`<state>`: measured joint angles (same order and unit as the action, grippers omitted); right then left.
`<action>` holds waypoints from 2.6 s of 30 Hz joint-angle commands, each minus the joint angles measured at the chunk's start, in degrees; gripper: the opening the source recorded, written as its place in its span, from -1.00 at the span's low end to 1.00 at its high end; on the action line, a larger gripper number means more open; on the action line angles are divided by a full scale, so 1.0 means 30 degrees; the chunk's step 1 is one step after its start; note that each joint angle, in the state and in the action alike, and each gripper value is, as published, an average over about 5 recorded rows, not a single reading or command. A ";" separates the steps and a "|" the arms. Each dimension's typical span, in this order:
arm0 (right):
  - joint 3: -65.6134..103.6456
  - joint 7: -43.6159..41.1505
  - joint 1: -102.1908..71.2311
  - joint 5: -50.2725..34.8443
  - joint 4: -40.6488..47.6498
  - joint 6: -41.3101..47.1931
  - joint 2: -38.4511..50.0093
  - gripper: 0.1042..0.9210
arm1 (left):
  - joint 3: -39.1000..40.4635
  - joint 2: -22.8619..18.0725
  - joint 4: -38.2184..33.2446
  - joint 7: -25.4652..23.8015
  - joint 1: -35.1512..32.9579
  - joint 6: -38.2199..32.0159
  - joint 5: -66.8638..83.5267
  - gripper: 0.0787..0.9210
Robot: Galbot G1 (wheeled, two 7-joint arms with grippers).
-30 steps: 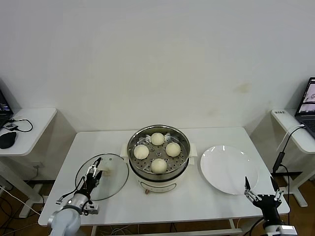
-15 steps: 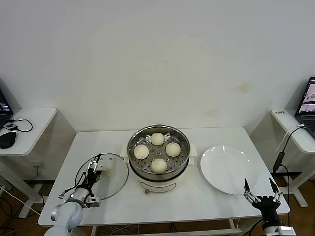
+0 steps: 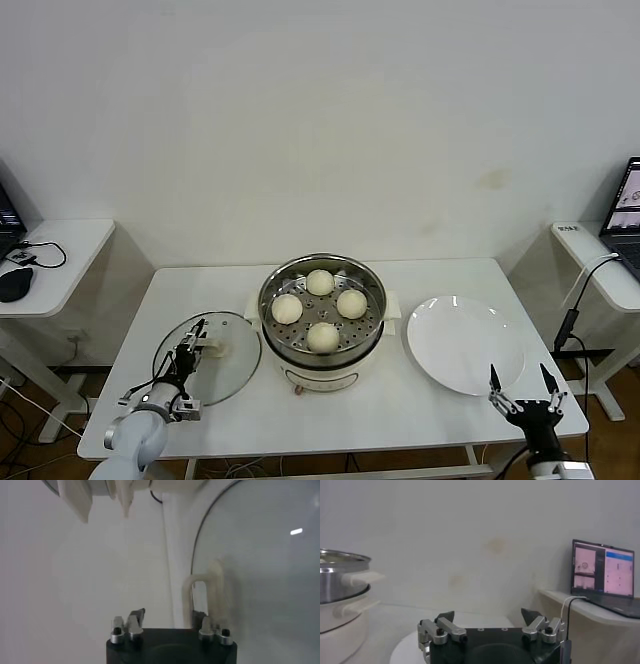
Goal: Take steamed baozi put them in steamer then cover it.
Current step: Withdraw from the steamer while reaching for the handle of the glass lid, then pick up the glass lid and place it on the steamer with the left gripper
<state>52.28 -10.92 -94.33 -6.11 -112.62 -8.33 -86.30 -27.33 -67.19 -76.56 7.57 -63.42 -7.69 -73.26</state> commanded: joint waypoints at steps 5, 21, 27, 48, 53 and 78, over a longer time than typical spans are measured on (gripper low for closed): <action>-0.0130 -0.0019 -0.0132 0.0104 -0.0074 -0.0119 -0.0030 0.76 | -0.0150 0.0035 -0.0233 0.0686 -0.0259 0.0279 0.0301 -0.50; -0.0869 -0.0038 -0.0269 0.0367 -0.0121 -0.0222 0.0015 0.76 | -0.2397 0.0349 -0.8078 -0.0187 -0.3552 0.5060 0.2281 -0.87; -0.1126 -0.0059 -0.0152 0.0358 -0.0002 -0.0160 0.0356 0.76 | -0.3489 0.0840 -1.0483 -0.1900 -0.4174 0.6206 0.2269 -0.87; -0.1737 0.0666 0.0315 0.3568 0.0300 -0.0116 0.0453 0.76 | 0.5032 0.2929 -1.4060 -0.7364 0.0738 1.1111 0.3110 -0.87; -0.2364 0.0733 0.0607 0.4159 0.0590 -0.0043 0.0198 0.76 | 0.6313 0.1269 -1.3639 -0.8974 0.1759 1.1698 0.0500 -0.87; -0.3317 0.1131 0.1102 0.4813 0.1538 -0.0305 0.0240 0.76 | 0.8375 -0.8121 -0.9552 -1.0035 0.3131 1.1341 -0.7642 -0.87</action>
<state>42.83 -7.73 -91.21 7.65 -108.46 -9.12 -85.48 -4.63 -82.12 -109.26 -21.69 -55.50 25.86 -88.97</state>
